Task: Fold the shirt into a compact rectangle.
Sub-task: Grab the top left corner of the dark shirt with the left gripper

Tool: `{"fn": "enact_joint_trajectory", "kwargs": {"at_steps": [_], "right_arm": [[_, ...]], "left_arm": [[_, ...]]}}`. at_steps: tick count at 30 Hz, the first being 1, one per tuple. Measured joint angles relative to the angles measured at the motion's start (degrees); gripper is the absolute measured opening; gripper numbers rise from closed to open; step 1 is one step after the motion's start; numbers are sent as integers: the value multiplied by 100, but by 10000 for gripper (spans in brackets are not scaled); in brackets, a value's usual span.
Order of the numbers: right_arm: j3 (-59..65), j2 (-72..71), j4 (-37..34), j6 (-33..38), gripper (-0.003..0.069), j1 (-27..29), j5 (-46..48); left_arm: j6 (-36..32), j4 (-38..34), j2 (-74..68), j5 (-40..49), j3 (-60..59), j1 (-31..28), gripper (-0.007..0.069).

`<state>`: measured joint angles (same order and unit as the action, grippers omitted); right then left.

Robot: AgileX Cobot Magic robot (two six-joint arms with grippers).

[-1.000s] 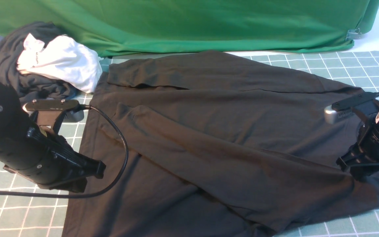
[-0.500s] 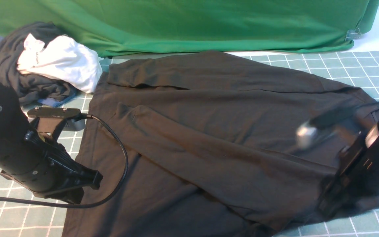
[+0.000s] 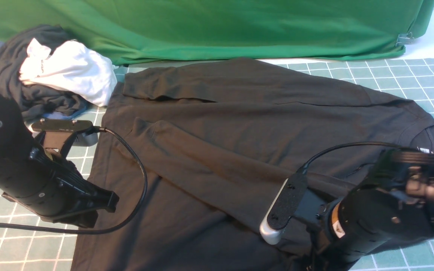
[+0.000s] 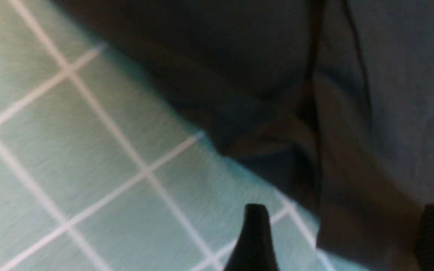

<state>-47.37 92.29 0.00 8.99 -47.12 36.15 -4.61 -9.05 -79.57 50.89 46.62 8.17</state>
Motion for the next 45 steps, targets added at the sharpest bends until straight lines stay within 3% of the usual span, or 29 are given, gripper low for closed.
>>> {"fn": "enact_joint_trajectory", "kwargs": {"at_steps": [3,4,5,7,8,11,22,27,32,41,45], "right_arm": [[0,165,206,-136,496,-17,-169],[0,239,332,-266,426,-17,-266],[0,254,345,-279,415,-17,-282],[0,274,418,-386,274,-17,-316],[0,260,440,-476,141,-17,-297],[0,195,461,-607,45,-23,-144],[0,-272,344,-899,38,-386,1307],[0,-272,90,-938,38,-619,1548],[0,-272,36,-1095,73,-696,1734],[0,-272,-367,-1203,461,-706,2503],[0,-343,-742,-899,532,-711,2851]], "left_arm": [[0,0,0,0,0,0,11],[0,0,0,0,0,0,11],[0,0,0,0,0,0,11],[7,0,0,0,0,0,11],[12,0,0,0,0,0,11],[12,0,0,5,0,0,11],[14,0,0,215,0,0,11],[14,0,52,314,0,0,11],[112,0,284,326,0,0,11],[568,23,639,516,252,0,11],[875,155,546,613,780,0,11]]}}
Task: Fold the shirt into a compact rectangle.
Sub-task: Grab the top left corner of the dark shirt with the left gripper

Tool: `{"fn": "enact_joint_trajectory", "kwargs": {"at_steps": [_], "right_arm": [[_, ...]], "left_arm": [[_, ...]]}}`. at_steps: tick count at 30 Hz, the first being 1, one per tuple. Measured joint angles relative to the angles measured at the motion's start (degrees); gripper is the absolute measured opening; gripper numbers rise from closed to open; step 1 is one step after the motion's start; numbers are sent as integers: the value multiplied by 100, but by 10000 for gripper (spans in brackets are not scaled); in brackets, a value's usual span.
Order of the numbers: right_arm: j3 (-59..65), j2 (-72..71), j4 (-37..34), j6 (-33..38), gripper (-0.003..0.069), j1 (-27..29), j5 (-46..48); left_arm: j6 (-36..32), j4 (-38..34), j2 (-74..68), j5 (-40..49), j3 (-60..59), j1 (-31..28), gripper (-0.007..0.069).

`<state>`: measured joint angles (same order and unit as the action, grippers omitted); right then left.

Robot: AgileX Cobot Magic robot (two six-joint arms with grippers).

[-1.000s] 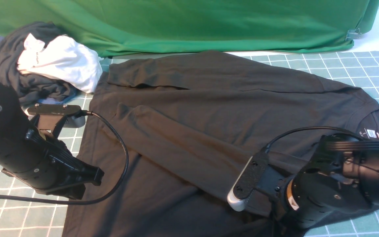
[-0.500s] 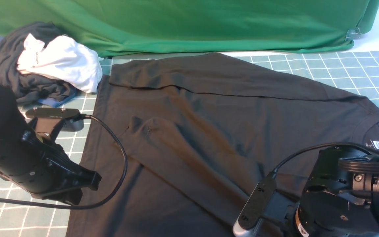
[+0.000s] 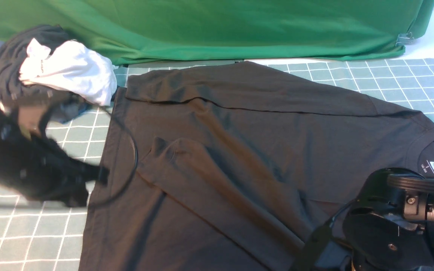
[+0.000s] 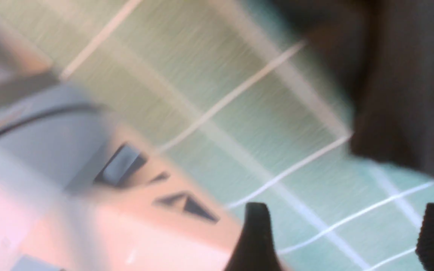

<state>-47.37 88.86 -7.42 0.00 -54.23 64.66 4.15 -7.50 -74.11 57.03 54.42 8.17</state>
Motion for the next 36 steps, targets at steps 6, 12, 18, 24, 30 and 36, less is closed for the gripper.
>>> {"fn": "enact_joint_trajectory", "kwargs": {"at_steps": [6,12,18,24,30,36], "right_arm": [[-93,-828,261,-143,288,0,-306],[-317,-2154,906,-670,13,101,-816],[-322,-2855,1005,-841,-4,548,-793],[-322,-2893,1016,-853,-4,671,-781],[-322,-2896,1016,-853,-4,671,-776],[-322,-2896,1020,-853,-3,671,-764]], "left_arm": [[373,230,-659,50,1320,-4,12],[597,390,-1854,86,2557,-11,14],[1046,691,-3159,80,3693,-64,32],[1114,704,-4371,47,4761,-257,141],[1119,750,-5245,-234,5389,-411,357],[1060,546,-5543,-744,5456,-413,468]]}}
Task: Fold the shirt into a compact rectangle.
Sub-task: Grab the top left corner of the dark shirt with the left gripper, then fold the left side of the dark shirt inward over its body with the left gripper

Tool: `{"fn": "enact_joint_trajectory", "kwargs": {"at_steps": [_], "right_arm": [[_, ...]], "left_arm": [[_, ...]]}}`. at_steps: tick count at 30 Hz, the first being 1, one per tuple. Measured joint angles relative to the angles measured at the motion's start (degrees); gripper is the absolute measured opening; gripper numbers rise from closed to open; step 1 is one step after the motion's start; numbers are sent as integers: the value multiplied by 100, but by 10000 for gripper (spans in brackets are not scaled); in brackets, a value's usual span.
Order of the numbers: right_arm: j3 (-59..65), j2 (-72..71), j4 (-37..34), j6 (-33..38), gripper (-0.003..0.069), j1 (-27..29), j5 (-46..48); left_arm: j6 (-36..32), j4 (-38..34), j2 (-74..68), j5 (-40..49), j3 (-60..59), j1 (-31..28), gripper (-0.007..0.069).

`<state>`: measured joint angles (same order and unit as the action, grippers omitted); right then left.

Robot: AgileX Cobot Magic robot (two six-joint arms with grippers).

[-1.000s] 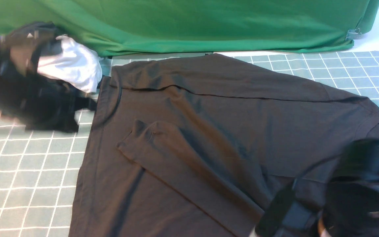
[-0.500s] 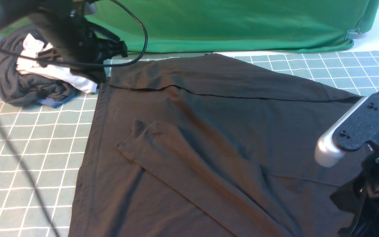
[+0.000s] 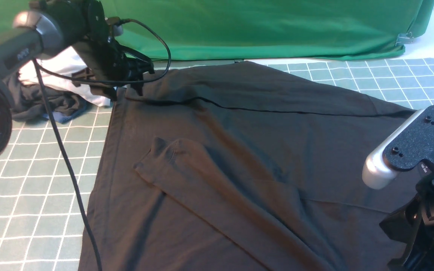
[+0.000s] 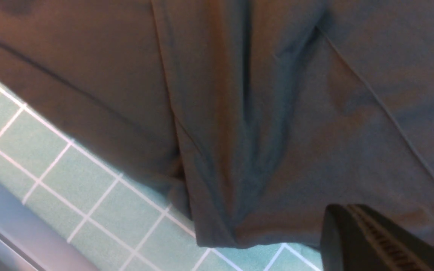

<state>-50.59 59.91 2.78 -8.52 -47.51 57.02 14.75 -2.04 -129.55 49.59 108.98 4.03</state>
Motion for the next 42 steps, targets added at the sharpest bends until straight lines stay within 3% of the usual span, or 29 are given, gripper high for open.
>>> {"fn": "enact_joint_trajectory", "kwargs": {"at_steps": [21,24,28,31,39,42], "right_arm": [[0,-4,64,0,24,0,0],[0,-4,64,0,30,0,4],[0,-4,64,0,34,0,4],[0,-4,96,0,35,0,4],[0,-4,242,-7,45,0,4],[0,-4,691,-219,49,0,4]], "left_arm": [[11,-144,-504,-1030,26,0,425],[18,-144,-524,-1158,26,0,367],[-20,-150,-542,-1199,26,0,155],[-161,-233,-528,-1178,37,0,46],[-512,-252,-88,-474,38,0,34],[-718,-247,258,-110,38,29,34]]}}
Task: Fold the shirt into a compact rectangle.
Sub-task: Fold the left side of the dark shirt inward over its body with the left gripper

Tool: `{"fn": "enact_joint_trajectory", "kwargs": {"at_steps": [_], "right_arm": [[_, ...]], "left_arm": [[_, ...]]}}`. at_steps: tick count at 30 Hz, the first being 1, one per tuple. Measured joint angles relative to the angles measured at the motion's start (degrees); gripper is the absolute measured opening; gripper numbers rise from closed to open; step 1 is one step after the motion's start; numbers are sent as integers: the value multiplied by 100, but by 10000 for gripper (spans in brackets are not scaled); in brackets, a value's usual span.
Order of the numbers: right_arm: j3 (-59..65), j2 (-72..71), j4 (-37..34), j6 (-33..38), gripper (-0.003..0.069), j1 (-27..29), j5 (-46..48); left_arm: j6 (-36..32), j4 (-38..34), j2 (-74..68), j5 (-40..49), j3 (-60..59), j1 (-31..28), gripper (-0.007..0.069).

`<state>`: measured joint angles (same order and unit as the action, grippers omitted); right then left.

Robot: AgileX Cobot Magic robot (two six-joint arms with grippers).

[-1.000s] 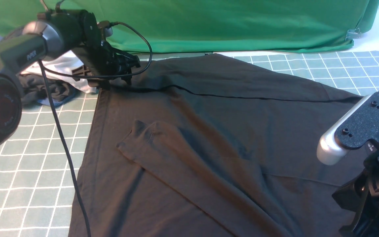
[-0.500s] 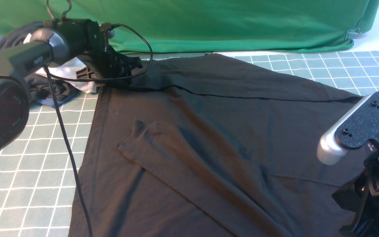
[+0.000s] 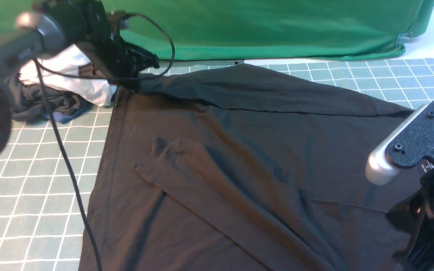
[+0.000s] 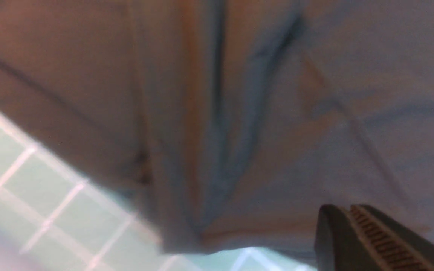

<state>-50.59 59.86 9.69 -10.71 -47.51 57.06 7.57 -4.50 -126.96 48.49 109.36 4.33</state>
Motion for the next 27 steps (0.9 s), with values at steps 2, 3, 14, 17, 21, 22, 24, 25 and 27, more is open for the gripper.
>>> {"fn": "enact_joint_trajectory", "kwargs": {"at_steps": [2,3,14,17,21,22,24,25,27], "right_arm": [[0,0,575,-305,49,10,50],[0,0,935,-468,50,34,85],[0,0,1797,-355,50,1756,-186],[0,0,1802,-202,50,2152,-352],[0,0,1802,-61,51,2511,-528],[0,0,1802,-59,52,2535,-535],[0,0,1757,-54,55,2576,-569],[0,0,1743,-49,55,2576,-580],[0,0,1545,65,59,2582,-674]], "left_arm": [[-90,6,216,276,0,31,34],[-151,-10,361,415,0,47,34],[-290,-152,1547,1523,-360,265,34],[-224,-152,1974,1514,-901,442,34],[46,-93,2643,1330,-1918,734,34],[122,-56,2812,1268,-2232,788,34],[330,3,3147,1087,-2890,937,34],[330,10,3178,1067,-2957,951,34],[555,35,3550,849,-3723,1119,34]]}}
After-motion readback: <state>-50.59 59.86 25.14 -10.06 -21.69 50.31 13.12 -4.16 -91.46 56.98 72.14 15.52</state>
